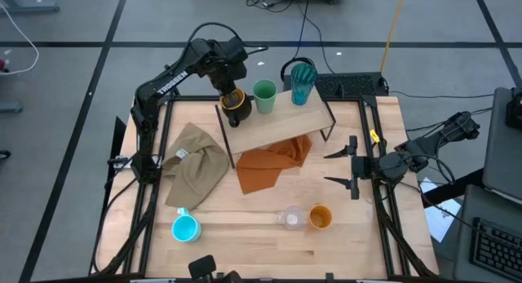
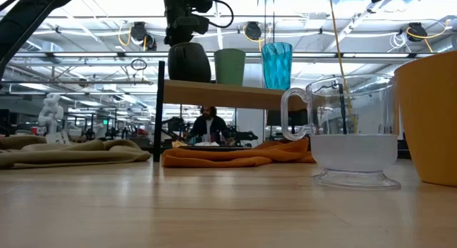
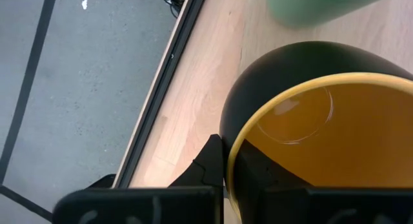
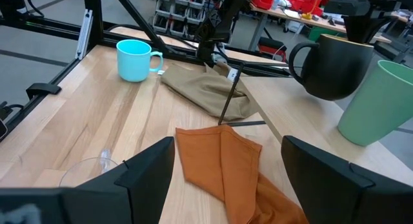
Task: Stack small to large cups/mugs on shelf
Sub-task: Put the black mug on the shelf
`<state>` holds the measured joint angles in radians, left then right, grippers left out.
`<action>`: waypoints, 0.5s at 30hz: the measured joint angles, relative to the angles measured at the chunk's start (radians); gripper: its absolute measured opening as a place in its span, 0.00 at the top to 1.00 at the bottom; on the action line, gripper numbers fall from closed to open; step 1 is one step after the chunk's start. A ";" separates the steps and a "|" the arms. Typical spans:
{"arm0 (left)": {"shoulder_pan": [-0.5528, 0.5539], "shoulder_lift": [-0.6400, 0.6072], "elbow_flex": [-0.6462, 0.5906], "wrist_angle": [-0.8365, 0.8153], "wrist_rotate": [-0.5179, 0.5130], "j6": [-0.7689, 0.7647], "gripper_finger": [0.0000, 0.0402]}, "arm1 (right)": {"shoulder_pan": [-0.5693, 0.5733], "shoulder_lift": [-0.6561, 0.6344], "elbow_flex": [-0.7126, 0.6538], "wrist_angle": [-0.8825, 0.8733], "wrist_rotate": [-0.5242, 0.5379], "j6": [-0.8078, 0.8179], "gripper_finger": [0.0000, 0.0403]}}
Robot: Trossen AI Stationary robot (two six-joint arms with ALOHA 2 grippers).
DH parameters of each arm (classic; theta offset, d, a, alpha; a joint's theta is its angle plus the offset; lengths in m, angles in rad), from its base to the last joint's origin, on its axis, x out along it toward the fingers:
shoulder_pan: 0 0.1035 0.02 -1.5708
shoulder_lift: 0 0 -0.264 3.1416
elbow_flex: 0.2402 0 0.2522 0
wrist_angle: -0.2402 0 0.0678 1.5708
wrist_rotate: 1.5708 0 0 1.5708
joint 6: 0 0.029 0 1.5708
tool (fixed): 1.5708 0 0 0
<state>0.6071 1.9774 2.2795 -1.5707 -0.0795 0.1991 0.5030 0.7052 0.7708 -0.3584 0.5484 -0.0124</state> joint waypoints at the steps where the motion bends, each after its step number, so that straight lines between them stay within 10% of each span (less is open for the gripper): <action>1: 0.000 0.000 0.000 0.000 0.000 0.000 0.97 | 0.000 0.000 0.000 0.000 0.000 0.000 0.32; 15: -0.002 0.000 -0.005 0.001 0.026 0.005 0.97 | 0.000 0.000 0.000 0.000 0.000 0.001 0.32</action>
<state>0.6053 1.9772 2.2742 -1.5695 -0.0532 0.2041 0.5034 0.7054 0.7708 -0.3588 0.5482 -0.0119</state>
